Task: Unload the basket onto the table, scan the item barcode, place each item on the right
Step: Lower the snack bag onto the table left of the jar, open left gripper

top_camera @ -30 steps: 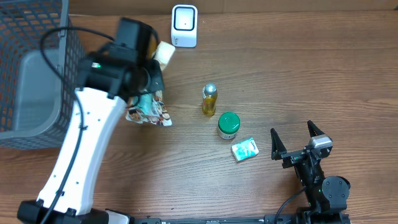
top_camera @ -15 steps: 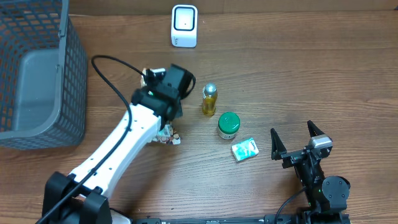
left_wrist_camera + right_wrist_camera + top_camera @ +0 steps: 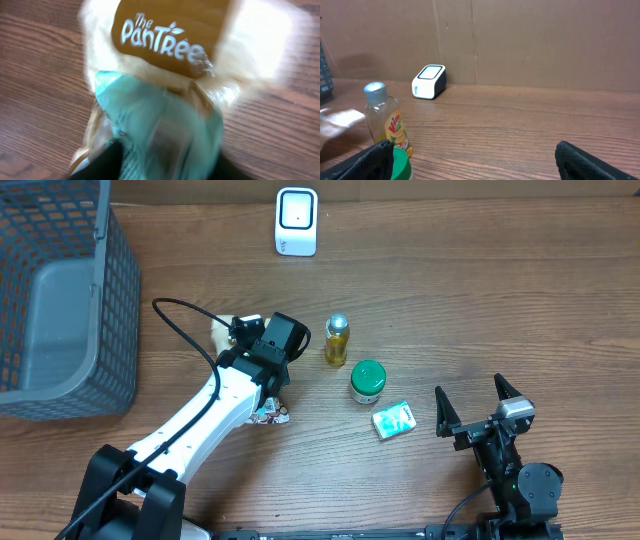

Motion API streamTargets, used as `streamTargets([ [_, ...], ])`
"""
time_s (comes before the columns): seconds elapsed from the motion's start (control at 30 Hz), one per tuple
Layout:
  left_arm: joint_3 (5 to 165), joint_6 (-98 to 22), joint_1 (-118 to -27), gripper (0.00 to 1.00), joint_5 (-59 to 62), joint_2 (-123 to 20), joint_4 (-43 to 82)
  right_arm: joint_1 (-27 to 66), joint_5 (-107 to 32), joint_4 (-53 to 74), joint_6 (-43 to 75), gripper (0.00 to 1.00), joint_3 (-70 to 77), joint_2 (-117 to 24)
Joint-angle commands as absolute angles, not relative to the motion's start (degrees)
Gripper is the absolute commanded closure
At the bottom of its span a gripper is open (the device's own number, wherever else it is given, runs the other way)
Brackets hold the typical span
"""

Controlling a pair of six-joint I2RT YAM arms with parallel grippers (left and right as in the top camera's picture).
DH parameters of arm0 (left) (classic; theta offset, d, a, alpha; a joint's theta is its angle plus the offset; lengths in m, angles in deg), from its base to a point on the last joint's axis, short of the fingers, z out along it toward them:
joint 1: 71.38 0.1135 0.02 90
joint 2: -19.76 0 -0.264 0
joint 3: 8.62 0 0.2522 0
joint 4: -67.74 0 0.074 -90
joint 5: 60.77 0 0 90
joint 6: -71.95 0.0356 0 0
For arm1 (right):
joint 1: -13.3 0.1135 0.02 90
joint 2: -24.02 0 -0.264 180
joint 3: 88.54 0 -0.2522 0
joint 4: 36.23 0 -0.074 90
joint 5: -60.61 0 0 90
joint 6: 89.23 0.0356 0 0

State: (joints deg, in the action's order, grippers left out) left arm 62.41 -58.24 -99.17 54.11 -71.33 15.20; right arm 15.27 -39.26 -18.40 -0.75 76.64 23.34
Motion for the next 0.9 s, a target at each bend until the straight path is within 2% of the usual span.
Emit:
streamTargets([
  [0.0,61.63,-57.75,-99.32,0.29,54.68,-70.89,16.42,15.58,-39.11,-18.68,-1.01,0.00,77.25,23.86],
  [0.07,61.63,-56.60,-99.32,0.16,54.68,-70.89,17.10,15.58,-39.11,-18.68,-1.01,0.00,77.25,23.86],
  [0.17,62.19,-55.79,-99.08,0.06,54.26,-70.83,17.18,15.58,-39.11,-18.68,-1.01,0.00,77.25,23.86],
  [0.37,70.30,-50.21,-96.90,0.05,48.78,-69.23,12.97,15.58,-39.11,-18.68,-1.01,0.00,77.25,23.86],
  [0.6,88.20,-49.75,-92.20,0.05,43.77,-68.53,0.99,15.58,-39.11,-18.68,-1.01,0.00,77.25,23.86],
  [0.67,93.82,-49.73,-90.38,0.00,40.45,-68.51,-2.22,15.58,-39.11,-18.68,-1.01,0.00,77.25,23.86],
  [0.87,95.96,-45.71,-88.55,0.00,40.34,-68.73,-3.14,15.58,-39.11,-18.68,-1.01,0.00,77.25,23.86],
])
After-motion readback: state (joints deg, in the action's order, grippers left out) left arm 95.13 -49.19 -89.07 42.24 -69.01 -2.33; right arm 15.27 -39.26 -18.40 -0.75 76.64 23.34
